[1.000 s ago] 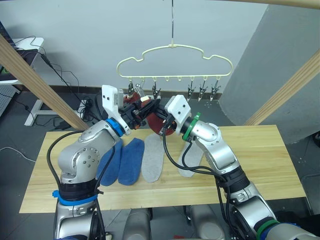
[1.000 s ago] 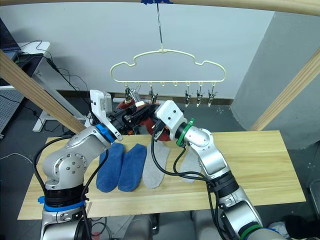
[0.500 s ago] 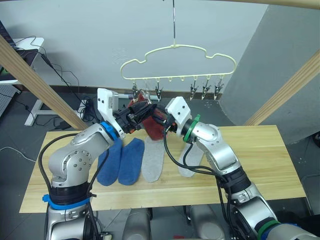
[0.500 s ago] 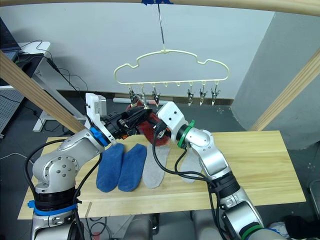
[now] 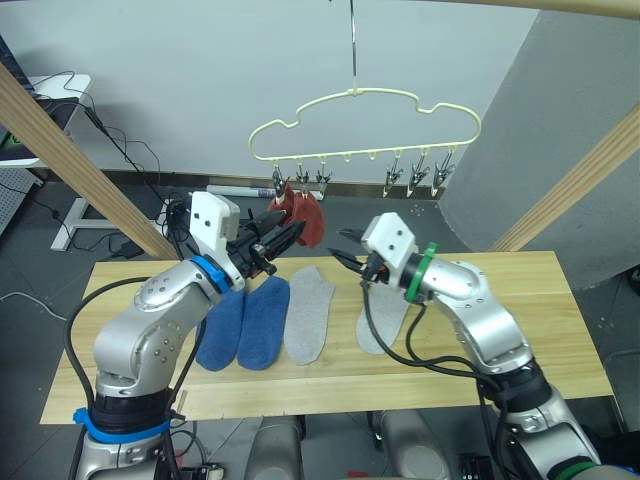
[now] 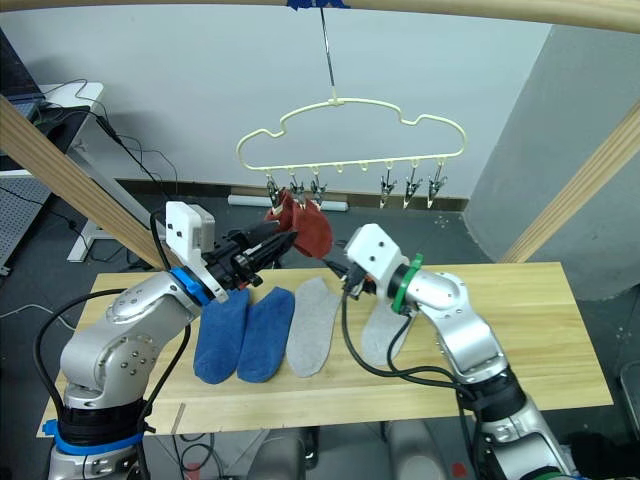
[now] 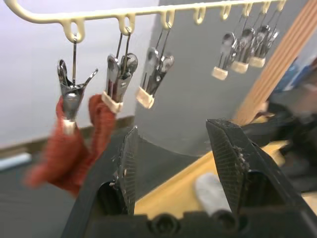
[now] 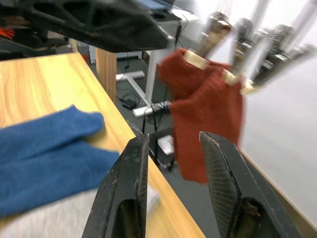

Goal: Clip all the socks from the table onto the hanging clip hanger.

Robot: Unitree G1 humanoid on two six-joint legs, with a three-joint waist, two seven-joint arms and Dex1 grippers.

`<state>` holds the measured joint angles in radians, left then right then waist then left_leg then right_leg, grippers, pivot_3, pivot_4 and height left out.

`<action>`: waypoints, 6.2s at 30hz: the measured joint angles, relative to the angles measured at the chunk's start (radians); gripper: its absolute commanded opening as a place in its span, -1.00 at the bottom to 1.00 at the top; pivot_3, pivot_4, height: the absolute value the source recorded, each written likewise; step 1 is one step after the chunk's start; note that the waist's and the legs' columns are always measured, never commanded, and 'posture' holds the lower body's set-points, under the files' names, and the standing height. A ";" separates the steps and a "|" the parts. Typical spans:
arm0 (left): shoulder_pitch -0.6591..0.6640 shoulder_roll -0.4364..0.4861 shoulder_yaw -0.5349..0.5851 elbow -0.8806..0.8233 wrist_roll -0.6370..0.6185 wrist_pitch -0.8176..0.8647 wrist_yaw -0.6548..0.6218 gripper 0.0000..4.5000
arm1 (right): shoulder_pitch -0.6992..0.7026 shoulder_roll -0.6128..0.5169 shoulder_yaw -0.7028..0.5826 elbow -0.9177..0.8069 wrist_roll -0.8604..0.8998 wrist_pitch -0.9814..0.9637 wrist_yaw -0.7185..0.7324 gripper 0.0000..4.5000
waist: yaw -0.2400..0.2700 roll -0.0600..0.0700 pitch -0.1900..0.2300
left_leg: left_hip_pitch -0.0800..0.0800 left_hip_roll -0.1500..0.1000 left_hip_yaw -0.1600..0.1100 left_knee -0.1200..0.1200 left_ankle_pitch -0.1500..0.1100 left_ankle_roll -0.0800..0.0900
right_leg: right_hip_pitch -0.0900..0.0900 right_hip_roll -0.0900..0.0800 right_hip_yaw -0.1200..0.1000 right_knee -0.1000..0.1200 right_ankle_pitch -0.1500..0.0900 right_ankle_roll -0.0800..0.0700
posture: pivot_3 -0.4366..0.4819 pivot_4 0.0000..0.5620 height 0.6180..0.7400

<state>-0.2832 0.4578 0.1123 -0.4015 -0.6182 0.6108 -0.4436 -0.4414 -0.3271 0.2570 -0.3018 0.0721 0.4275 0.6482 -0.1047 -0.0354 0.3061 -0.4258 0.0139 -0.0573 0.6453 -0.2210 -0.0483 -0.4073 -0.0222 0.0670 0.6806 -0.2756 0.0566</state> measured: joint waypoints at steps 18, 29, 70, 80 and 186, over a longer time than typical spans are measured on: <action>0.035 -0.272 -0.189 0.066 0.373 -0.394 0.149 -0.28 | 0.120 -0.252 -0.302 -0.262 0.227 0.194 0.042 -0.24 | -0.003 0.000 -0.001 | 0.000 -0.003 0.003 0.001 0.000 0.001 | 0.000 0.002 0.002 0.000 0.000 0.000 | -0.54 -0.03 1.00; -0.077 -0.368 -0.190 0.226 0.463 -0.485 0.220 -0.28 | 0.116 -0.276 -0.323 -0.287 0.271 0.238 0.008 -0.24 | -0.010 0.000 -0.001 | 0.000 -0.004 0.003 0.001 0.000 0.001 | 0.001 0.003 0.002 0.000 0.000 0.000 | -0.59 -0.03 1.00; -0.242 -0.424 -0.166 0.472 0.570 -0.576 0.346 -0.06 | 0.104 -0.306 -0.355 -0.286 0.422 0.239 0.048 -0.24 | -0.015 0.000 -0.001 | 0.000 -0.004 0.003 0.001 0.000 0.001 | 0.001 0.003 0.002 0.000 0.000 0.001 | -0.63 0.03 1.00; -0.254 -0.433 -0.166 0.488 0.580 -0.592 0.344 -0.69 | 0.101 -0.314 -0.354 -0.284 0.423 0.236 0.049 -0.24 | -0.019 0.000 -0.001 | 0.000 -0.004 0.003 0.001 0.000 0.001 | 0.001 0.003 0.002 0.000 0.000 0.001 | -0.62 0.03 1.00; -0.254 -0.167 -0.016 0.172 -0.008 0.076 -0.021 -0.94 | -0.218 -0.036 0.155 0.368 -0.434 -0.505 -0.109 -1.00 | -0.010 0.000 -0.006 | 0.001 0.000 0.001 0.001 0.001 0.001 | 0.001 0.001 0.001 0.001 0.001 0.000 | -0.48 0.01 1.00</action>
<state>-0.5368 0.2907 0.0964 -0.2296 -0.6265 0.6865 -0.4650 -0.6598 -0.3636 0.4119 0.0658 -0.3616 -0.0772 0.5392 -0.1148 -0.0352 0.3001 -0.4252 0.0138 -0.0562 0.6461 -0.2204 -0.0477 -0.4068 -0.0208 0.0678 0.6811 -0.2749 0.0569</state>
